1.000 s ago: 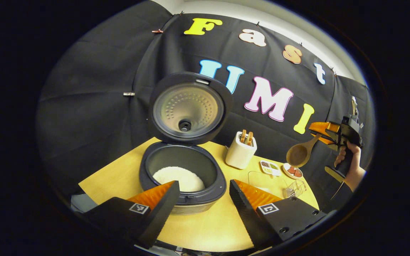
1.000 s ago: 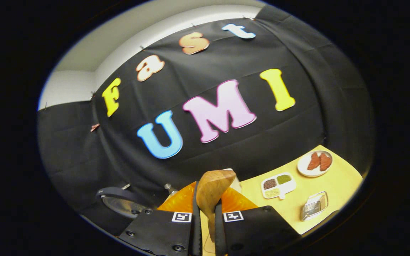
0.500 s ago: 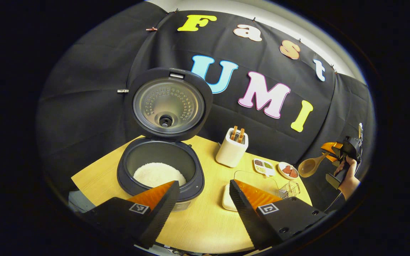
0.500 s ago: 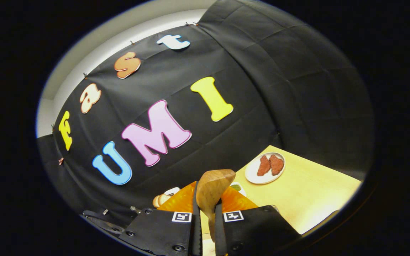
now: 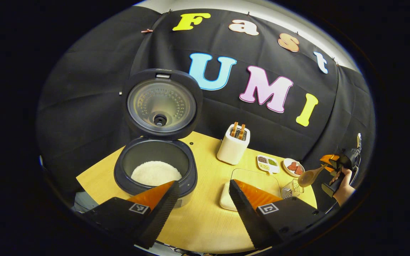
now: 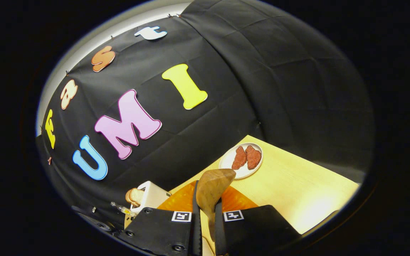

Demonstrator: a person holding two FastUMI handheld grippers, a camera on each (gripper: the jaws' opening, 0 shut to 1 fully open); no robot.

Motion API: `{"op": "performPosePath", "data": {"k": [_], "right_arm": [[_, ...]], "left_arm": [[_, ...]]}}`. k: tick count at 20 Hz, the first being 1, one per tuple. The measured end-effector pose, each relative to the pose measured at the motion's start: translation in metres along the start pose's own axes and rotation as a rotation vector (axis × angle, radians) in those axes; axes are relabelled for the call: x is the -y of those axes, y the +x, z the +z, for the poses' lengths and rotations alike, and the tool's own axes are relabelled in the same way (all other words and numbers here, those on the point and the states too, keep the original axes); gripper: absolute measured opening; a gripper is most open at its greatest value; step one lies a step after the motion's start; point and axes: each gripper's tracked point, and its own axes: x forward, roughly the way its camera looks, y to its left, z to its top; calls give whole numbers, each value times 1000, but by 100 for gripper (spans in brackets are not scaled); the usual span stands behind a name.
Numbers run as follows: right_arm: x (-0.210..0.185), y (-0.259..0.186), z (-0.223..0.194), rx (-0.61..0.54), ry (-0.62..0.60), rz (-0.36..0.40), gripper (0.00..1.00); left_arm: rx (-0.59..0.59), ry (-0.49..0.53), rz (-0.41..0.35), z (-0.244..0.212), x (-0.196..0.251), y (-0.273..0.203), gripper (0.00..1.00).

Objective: Close the left gripper, press the button to open the rice cooker; take a wooden spoon from the chopstick holder with the right hand, scoop a spoonful of rice and pour it into the rice cooker, then put the wooden spoon back into the chopstick holder.

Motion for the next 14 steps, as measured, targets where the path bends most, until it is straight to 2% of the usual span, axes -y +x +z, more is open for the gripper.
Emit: {"op": "performPosePath", "data": {"k": [3, 14], "right_arm": [[19, 16, -17, -38, -6, -28, 18], [56, 54, -75, -161, 0, -71, 20]], "left_arm": [[21, -17, 32, 6, 7, -3, 95], [-41, -111, 109, -28, 26, -18, 95]]}}
